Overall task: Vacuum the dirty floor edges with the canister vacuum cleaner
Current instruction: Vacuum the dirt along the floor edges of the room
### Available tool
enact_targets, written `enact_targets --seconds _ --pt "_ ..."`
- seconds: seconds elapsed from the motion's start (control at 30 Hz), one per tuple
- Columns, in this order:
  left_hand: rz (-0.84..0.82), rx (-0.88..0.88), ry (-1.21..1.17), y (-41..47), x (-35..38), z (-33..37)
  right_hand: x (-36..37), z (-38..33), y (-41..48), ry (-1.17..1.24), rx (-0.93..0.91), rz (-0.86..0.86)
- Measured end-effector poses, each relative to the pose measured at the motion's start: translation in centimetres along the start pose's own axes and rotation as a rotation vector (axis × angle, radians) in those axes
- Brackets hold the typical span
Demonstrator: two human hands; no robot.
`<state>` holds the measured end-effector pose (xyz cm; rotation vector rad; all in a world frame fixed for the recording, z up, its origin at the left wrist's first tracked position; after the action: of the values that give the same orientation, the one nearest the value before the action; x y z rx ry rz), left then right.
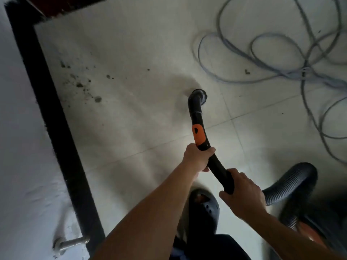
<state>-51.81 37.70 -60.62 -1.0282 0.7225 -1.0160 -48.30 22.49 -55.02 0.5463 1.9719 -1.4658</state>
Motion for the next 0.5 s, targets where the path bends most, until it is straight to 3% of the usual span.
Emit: enact_targets --seconds 0.2,0.4,0.5 --pt "-0.095 0.122 -0.059 2.1 -1.8 3.0 0.7 -0.9 2.8 0.113 -0.047 0.024" --pt "0.023 0.175 0.006 0.0 -0.4 2.0 1.8 -1.2 -1.0 0.269 0.036 0.028" --pt "-0.015 0.194 0.068 0.2 1.6 1.8 2.2 0.1 -1.9 0.334 0.091 0.037"
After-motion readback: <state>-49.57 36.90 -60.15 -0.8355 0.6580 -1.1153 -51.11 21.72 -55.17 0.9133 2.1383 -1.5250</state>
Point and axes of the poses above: each hand's wrist, its own y-axis towards the middle knuckle, its own x-axis out of the palm, z = x × y, the point moved 9 cm from there along y, towards the middle knuckle, and after that the axes turned 5 degrees about y, right-handed, at the moved point
